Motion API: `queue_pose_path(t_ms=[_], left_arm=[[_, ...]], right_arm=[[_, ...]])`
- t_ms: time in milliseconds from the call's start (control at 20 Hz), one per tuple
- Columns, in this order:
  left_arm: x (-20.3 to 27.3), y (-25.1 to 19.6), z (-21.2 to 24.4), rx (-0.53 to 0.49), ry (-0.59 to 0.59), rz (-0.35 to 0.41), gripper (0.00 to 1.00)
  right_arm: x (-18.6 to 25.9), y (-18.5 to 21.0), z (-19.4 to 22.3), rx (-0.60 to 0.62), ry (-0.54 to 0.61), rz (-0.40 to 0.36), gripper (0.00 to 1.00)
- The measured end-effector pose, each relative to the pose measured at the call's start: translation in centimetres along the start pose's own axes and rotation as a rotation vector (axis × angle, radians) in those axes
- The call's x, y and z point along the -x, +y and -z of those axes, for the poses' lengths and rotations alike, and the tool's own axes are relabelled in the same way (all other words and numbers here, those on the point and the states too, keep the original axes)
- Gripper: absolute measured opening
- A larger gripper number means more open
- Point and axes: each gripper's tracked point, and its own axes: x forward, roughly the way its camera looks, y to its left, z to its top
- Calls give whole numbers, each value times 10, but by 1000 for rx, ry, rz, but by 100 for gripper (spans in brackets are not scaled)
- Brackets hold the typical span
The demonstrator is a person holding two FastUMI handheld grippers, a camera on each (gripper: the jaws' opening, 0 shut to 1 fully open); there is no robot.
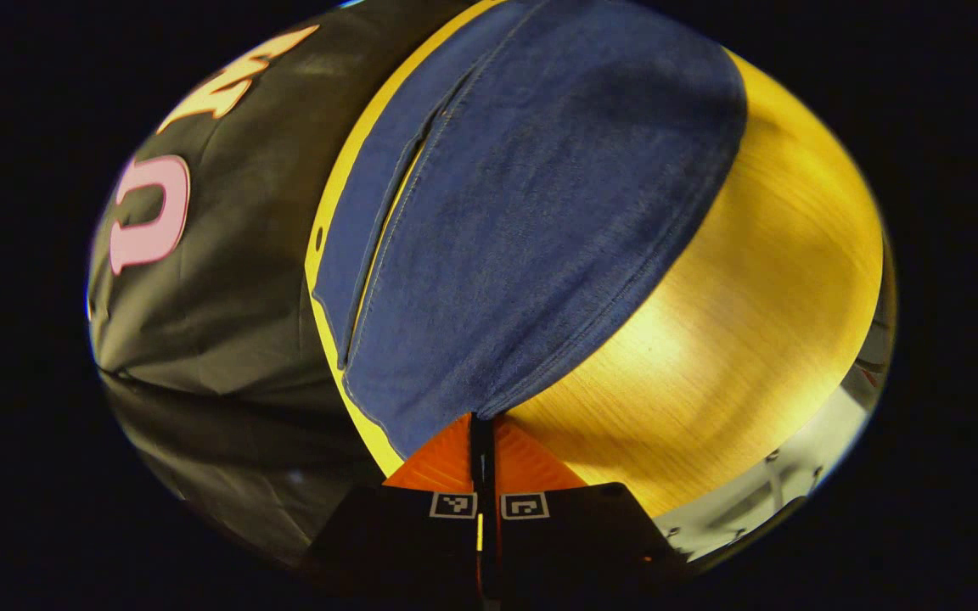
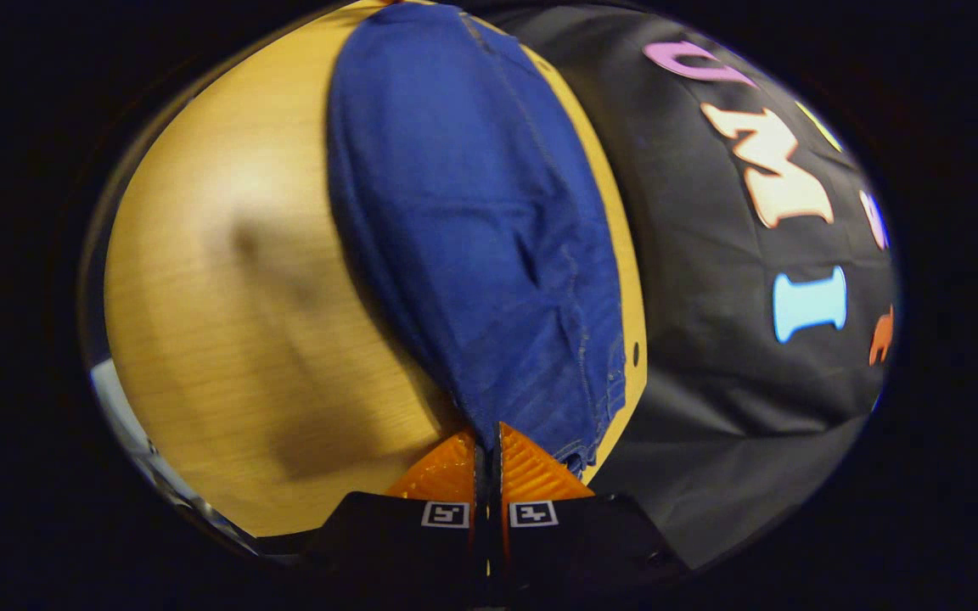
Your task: Grasp the waist and the cuffs of the jeans and fold them to make the two legs overlap; first hold the waist and fold one-third of the jeans toward the cuffs, then hold the cuffs and fold the remaining one-third in the same direction to finish folding.
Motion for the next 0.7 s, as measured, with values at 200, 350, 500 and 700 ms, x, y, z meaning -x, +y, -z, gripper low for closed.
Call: queue_pose_path(t_ms=[200,350,500,700], left_arm=[[5,11,-8,48,13,-5,0],[19,37,-14,135,17,-25,0],[24,67,-27,224,3,-61,0],[55,91,-46,272,-11,-88,0]], right_arm=[[9,-32,-12,-69,-5,74,3],[12,-61,-20,-158,17,113,3],[16,-95,-35,-247,9,179,3],[10,-136,-51,-328,-3,260,3]])
